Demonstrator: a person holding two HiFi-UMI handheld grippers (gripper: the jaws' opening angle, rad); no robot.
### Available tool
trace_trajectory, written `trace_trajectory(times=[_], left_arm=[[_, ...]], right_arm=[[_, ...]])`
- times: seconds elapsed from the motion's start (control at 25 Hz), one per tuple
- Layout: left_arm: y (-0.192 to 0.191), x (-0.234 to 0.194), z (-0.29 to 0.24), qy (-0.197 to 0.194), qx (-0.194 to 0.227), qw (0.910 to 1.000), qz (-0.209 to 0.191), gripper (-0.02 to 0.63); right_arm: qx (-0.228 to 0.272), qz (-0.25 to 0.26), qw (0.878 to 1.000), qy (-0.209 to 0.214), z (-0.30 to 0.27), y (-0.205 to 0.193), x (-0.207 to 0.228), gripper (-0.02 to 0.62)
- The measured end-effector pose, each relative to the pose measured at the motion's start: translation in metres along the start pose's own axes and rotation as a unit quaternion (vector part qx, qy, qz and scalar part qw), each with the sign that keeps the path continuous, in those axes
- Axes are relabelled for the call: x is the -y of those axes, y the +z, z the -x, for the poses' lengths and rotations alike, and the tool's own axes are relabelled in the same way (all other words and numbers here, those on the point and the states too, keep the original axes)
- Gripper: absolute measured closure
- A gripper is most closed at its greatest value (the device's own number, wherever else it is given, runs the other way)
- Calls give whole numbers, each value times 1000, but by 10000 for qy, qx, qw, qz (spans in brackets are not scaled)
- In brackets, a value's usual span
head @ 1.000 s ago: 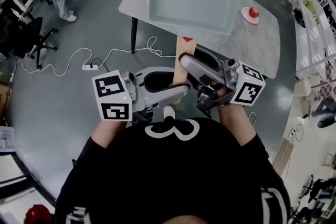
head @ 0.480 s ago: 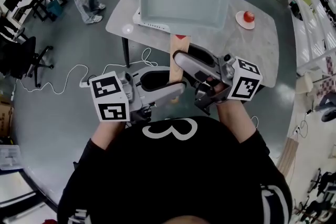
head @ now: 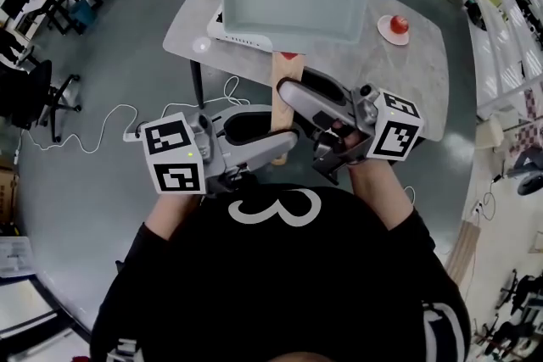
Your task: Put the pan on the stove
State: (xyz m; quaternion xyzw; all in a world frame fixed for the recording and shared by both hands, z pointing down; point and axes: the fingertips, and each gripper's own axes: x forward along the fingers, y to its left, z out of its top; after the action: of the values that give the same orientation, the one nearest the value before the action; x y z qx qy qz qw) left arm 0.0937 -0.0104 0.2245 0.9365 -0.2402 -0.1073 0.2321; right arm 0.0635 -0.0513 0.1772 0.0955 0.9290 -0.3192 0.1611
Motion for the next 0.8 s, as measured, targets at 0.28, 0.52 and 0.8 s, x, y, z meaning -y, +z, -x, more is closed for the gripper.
trace_trajectory(times=[0.28, 0.52, 0.8], left_arm=[[-12, -21, -2, -63, -33, 9999, 147, 465], [-14, -29, -2, -162, 9, 9994, 321, 465], [-21, -32, -3, -194, -78, 9990, 400, 464]], right_arm=[[33, -27, 9999, -137, 6, -8, 23, 442], [49, -123, 9996, -267, 6, -9, 34, 442], [149, -248, 9990, -338, 12, -15, 40, 442]])
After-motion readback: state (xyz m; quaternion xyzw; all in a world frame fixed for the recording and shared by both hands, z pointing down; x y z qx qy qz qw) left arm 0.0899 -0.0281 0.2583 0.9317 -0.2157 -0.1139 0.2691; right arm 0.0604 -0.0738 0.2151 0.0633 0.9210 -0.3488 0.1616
